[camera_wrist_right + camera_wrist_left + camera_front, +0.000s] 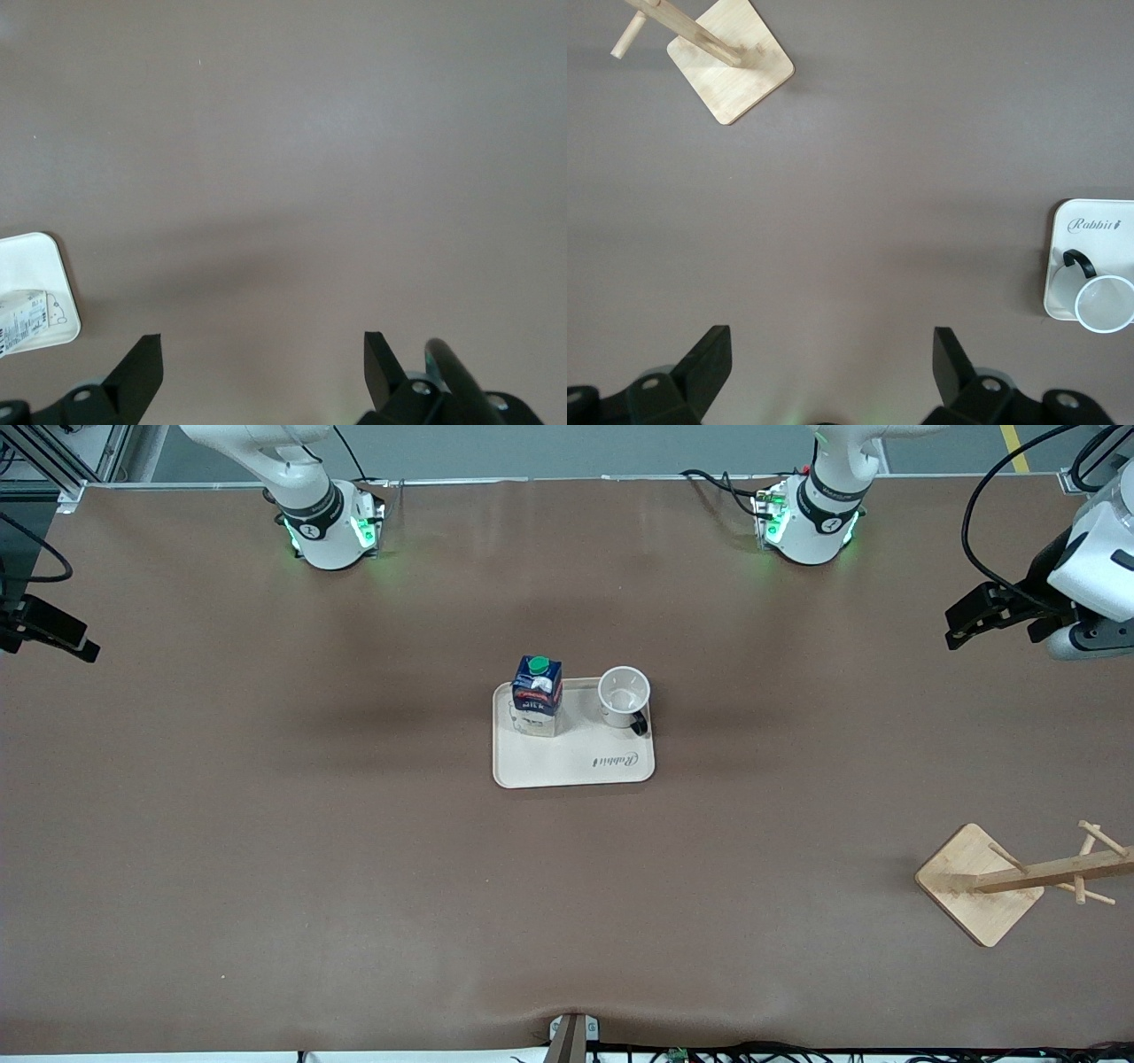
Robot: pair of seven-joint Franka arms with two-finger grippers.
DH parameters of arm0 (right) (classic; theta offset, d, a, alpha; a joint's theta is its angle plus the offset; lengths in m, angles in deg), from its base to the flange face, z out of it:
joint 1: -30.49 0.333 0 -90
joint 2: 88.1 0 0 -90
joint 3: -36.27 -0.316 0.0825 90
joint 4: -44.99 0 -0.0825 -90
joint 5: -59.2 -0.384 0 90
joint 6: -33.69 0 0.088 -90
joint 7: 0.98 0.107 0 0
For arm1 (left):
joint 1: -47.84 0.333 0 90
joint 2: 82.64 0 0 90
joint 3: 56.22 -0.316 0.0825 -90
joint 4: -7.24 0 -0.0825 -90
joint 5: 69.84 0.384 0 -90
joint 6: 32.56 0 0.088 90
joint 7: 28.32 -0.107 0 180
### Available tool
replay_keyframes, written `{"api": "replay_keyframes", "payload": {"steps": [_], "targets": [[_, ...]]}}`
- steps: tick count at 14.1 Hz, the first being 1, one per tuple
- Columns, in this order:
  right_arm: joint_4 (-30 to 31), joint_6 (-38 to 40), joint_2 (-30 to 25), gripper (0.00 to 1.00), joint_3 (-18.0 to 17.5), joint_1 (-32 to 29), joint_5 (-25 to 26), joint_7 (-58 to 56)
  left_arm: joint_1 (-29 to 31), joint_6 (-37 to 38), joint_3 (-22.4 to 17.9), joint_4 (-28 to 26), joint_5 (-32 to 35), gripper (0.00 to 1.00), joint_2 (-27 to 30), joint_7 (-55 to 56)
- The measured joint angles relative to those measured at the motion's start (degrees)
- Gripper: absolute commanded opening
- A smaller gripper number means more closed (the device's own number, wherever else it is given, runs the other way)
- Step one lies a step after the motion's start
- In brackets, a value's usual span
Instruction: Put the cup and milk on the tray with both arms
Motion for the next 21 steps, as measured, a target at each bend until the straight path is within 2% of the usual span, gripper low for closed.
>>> {"api": "replay_keyframes", "payload": {"steps": [21], "targets": [[-0.1, 0.4, -0.5, 1.0, -3.5, -1.6, 0.0, -0.1, 0.2, 2.5, -0.4, 1.6, 0.0, 1.0, 0.2, -1.3]]}}
